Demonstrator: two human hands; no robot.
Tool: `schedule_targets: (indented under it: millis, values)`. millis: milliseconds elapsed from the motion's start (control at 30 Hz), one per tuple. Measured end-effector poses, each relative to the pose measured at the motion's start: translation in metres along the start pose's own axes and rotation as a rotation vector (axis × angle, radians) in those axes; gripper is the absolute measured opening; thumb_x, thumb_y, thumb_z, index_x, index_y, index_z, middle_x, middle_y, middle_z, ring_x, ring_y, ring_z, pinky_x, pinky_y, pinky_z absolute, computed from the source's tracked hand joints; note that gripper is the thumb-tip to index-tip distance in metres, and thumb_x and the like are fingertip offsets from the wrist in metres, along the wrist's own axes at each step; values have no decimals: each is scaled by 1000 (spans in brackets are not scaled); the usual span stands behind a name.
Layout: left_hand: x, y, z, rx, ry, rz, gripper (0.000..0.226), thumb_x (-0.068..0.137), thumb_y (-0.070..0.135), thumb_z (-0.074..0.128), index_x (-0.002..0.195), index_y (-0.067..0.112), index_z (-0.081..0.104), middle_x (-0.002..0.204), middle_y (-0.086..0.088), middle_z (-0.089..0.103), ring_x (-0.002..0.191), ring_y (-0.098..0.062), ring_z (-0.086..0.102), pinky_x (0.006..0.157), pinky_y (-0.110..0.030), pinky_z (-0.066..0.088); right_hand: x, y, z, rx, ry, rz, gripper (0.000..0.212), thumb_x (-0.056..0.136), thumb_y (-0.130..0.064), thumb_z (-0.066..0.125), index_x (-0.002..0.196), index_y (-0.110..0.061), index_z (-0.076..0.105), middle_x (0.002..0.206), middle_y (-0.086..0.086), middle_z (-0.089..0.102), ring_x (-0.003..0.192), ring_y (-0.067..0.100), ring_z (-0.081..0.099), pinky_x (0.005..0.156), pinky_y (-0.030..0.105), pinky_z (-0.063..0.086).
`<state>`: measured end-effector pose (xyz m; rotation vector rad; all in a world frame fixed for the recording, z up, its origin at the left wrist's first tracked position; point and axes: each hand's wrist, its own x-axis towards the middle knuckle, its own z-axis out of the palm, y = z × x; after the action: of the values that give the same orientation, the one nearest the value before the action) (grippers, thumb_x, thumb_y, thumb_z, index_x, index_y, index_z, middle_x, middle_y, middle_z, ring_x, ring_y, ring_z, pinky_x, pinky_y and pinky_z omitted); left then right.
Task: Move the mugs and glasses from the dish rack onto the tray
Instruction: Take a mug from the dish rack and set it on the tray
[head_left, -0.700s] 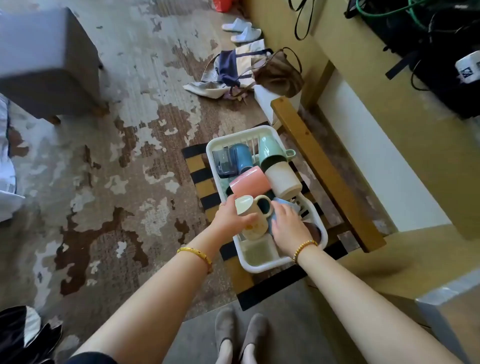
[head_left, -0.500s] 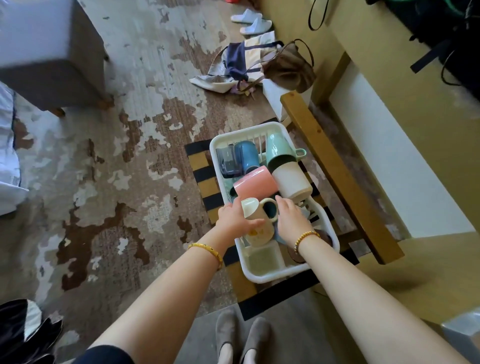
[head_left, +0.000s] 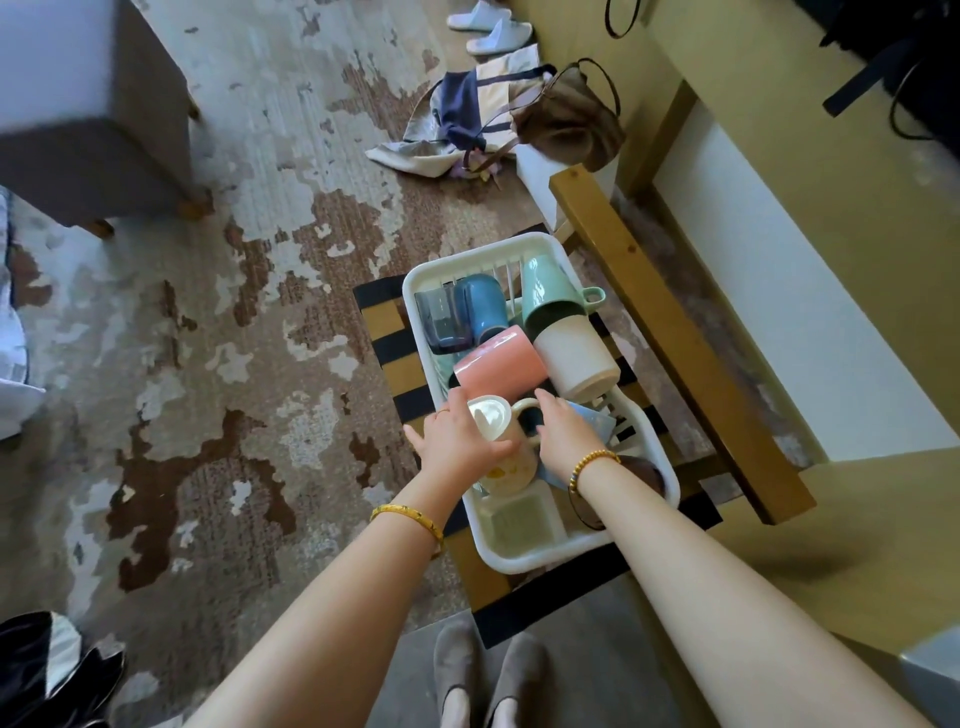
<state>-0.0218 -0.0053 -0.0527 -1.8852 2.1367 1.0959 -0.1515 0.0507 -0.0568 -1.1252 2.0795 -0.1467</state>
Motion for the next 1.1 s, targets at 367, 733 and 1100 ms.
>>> schedule_targets:
  millis: [367, 733, 1100]
  values:
    - [-32, 1, -33, -359, -40, 134, 77, 67, 37, 79, 123, 30, 27, 126, -3, 40, 94, -15, 47, 56, -17, 41, -34, -14, -29, 360, 101, -20, 20, 98, -13, 38, 112, -19, 50, 118, 8, 53, 99, 18, 50, 82, 30, 41]
    - [-112, 96, -106, -352, -126, 450, 101, 67, 35, 79, 140, 42, 10, 133, -1, 41, 115, -20, 44, 99, -41, 43, -167, -23, -111, 538, 494, -19, 21, 98, -16, 36, 95, -25, 55, 88, -5, 58, 86, 15, 54, 60, 18, 39]
    - [-225, 235, -75, -367, -328, 746, 119, 65, 42, 80, 147, 30, -6, 144, -9, 36, 129, -26, 40, 104, -39, 37, -306, 58, -171, 697, 1069, 83, 32, 87, 7, 41, 88, -23, 52, 79, -9, 56, 72, 5, 52, 56, 3, 39]
